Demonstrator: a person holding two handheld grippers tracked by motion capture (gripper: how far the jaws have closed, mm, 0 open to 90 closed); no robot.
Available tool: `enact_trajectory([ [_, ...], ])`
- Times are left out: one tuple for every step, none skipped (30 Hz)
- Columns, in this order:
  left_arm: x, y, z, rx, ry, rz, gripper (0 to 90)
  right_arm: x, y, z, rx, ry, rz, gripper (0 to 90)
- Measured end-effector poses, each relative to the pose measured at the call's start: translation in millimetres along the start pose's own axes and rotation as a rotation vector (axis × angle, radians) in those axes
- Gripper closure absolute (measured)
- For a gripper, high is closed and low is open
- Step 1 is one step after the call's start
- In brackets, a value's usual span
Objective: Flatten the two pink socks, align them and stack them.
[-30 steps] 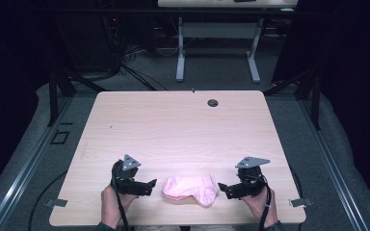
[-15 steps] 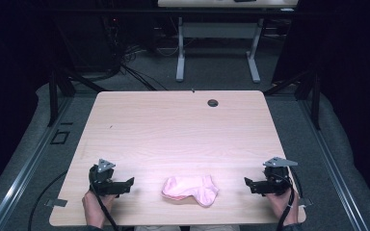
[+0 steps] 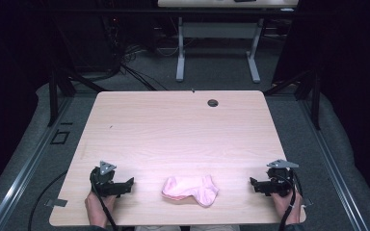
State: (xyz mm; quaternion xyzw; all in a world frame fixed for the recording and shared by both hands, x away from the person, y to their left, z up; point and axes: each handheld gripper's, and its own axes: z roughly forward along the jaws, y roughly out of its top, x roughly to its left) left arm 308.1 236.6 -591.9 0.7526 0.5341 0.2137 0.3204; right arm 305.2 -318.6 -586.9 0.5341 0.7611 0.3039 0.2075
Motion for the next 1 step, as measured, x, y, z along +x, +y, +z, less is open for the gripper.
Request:
enact_trajectory([
  [-1.3, 0.1, 1.1, 0.000, 0.014, 0.006, 0.0, -0.2, -1.4, -0.1, -0.011, 0.001, 0.000, 0.0],
])
